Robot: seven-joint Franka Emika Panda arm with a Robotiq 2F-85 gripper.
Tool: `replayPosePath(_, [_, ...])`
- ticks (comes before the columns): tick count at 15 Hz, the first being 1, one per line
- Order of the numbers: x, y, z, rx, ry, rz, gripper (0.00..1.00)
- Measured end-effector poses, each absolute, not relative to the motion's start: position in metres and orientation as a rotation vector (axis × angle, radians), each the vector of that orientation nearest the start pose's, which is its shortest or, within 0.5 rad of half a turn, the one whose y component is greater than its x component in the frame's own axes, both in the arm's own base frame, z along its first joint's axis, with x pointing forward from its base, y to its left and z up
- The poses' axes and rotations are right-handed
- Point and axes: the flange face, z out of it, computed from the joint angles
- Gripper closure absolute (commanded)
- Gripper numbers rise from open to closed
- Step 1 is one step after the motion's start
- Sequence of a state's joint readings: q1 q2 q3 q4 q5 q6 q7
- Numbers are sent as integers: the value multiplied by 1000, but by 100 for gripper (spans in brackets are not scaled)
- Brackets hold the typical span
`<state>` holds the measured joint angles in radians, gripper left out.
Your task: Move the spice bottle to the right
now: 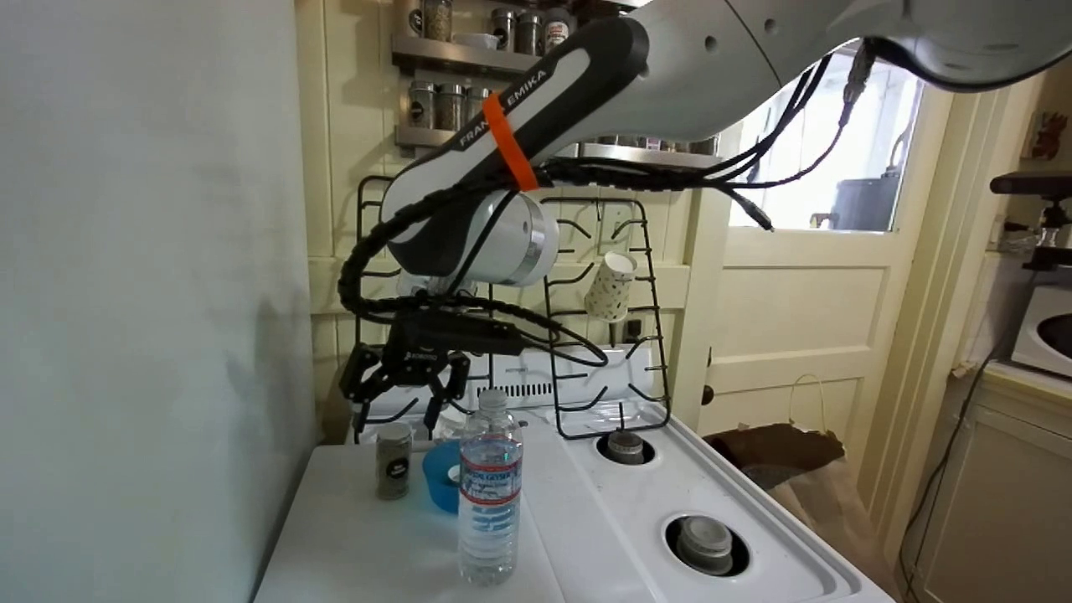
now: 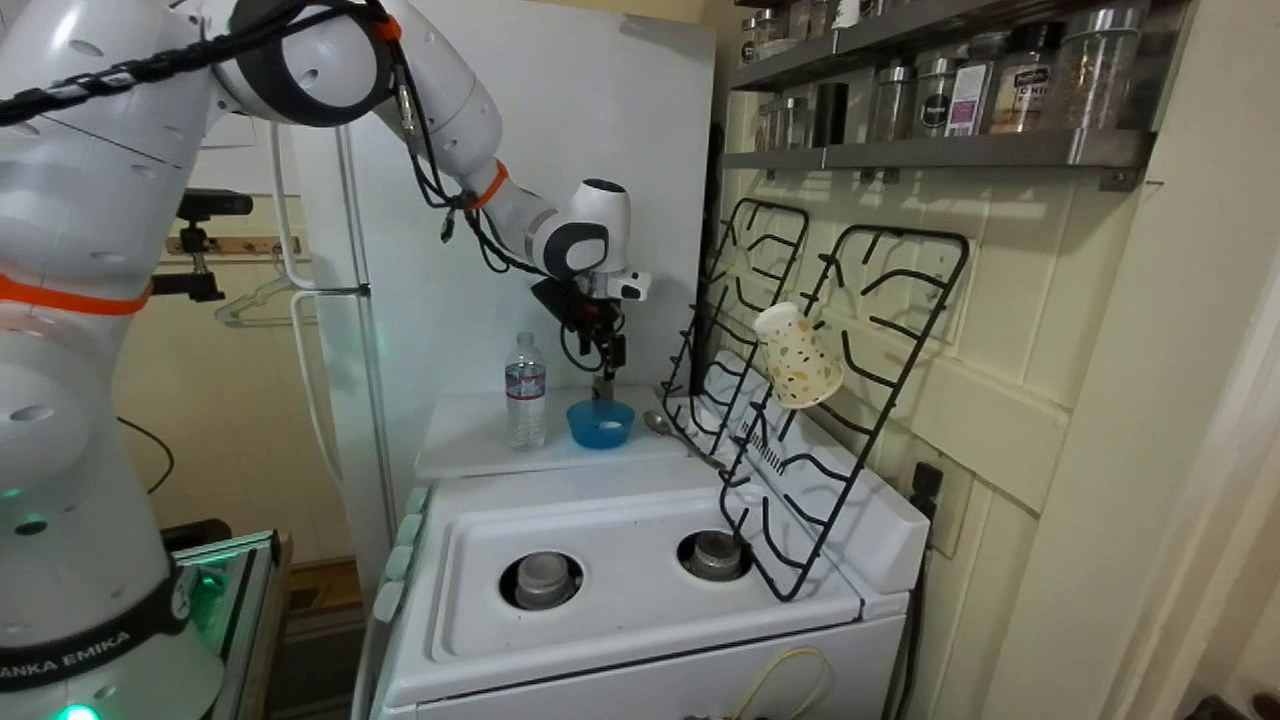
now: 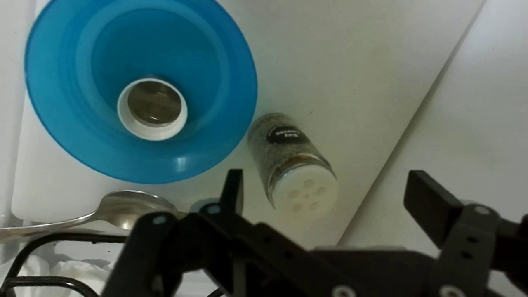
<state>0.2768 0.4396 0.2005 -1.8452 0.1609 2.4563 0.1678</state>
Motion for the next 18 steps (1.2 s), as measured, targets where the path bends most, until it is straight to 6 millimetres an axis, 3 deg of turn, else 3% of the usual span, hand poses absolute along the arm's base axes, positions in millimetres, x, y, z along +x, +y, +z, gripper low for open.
replayPosePath(6, [597, 309, 297, -2906, -247, -157, 10])
replayPosePath(10, [602, 309, 294, -2938, -227, -174, 19])
replayPosePath(16, [606, 308, 290, -2964, -203, -183, 70])
replayPosePath(17, [606, 309, 290, -2966, -199, -182, 68])
replayPosePath(18, [606, 309, 290, -2968, -195, -182, 76])
